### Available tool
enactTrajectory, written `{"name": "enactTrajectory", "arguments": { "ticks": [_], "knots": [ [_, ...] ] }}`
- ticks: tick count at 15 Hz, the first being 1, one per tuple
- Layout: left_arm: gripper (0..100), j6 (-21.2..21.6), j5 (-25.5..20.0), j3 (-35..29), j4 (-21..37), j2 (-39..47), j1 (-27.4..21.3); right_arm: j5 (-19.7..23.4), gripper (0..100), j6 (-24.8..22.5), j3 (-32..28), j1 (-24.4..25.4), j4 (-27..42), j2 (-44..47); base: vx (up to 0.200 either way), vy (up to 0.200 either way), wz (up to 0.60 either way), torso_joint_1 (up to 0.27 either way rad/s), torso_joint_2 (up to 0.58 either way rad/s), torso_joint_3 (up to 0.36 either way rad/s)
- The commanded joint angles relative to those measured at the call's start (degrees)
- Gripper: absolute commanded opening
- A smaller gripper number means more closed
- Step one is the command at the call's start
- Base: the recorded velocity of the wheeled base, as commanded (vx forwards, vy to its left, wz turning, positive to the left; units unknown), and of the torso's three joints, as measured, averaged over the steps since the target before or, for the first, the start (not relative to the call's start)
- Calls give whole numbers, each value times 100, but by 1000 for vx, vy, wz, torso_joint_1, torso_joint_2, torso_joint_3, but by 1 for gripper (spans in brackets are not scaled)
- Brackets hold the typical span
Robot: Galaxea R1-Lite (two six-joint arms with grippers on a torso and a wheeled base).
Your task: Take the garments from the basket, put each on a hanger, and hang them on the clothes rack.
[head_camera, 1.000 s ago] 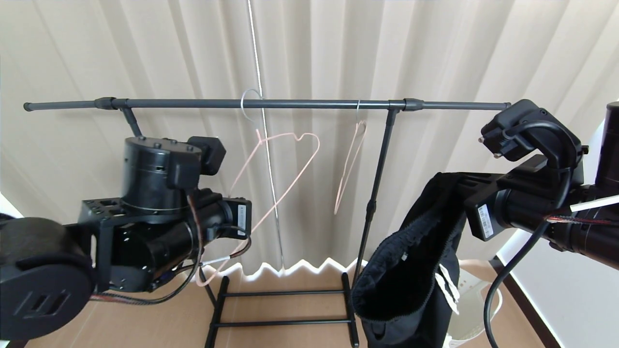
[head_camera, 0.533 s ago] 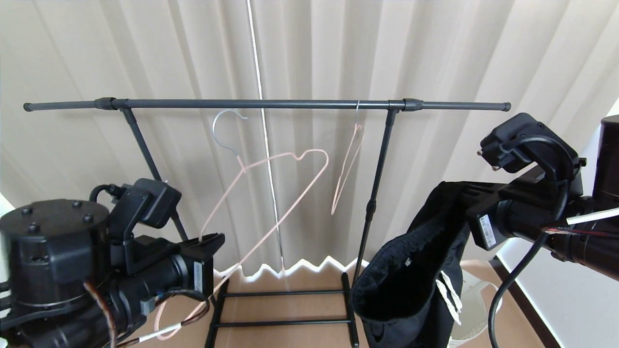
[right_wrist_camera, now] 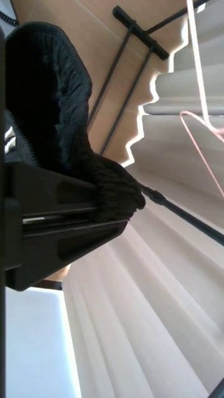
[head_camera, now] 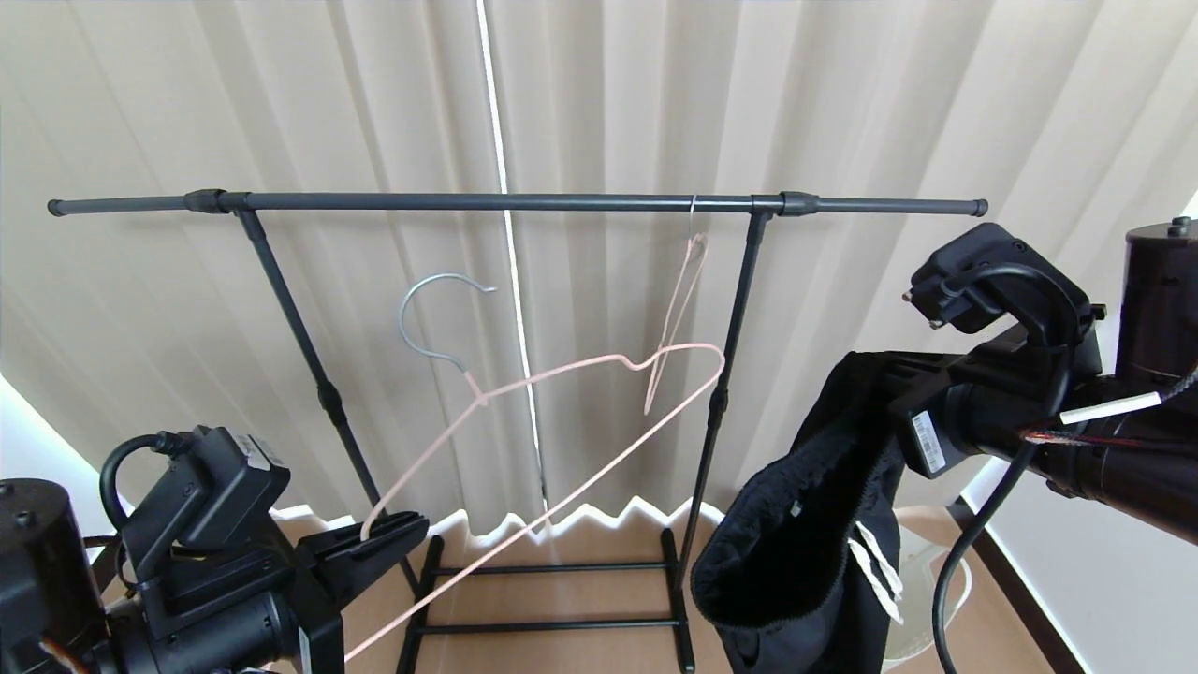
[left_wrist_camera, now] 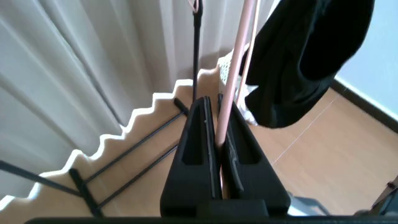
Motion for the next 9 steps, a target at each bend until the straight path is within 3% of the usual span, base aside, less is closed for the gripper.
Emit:
{"name": "enactTrajectory", "arguments": {
  "ticks": [1, 5, 9],
  "knots": [
    [0, 263, -344, 293, -16, 156, 374, -16, 0, 25, -232, -256, -8, 471, 0, 0, 0, 0, 0, 0],
    [0, 693, -370, 451, -315, 394, 251, -289, 0, 200, -372, -440, -140, 647, 0, 0, 0, 0, 0, 0],
    [0, 702, -362, 715, -605, 482, -355, -1229, 0, 605, -522, -177, -447, 1086, 0, 0, 0, 0, 0, 0]
  ]
}}
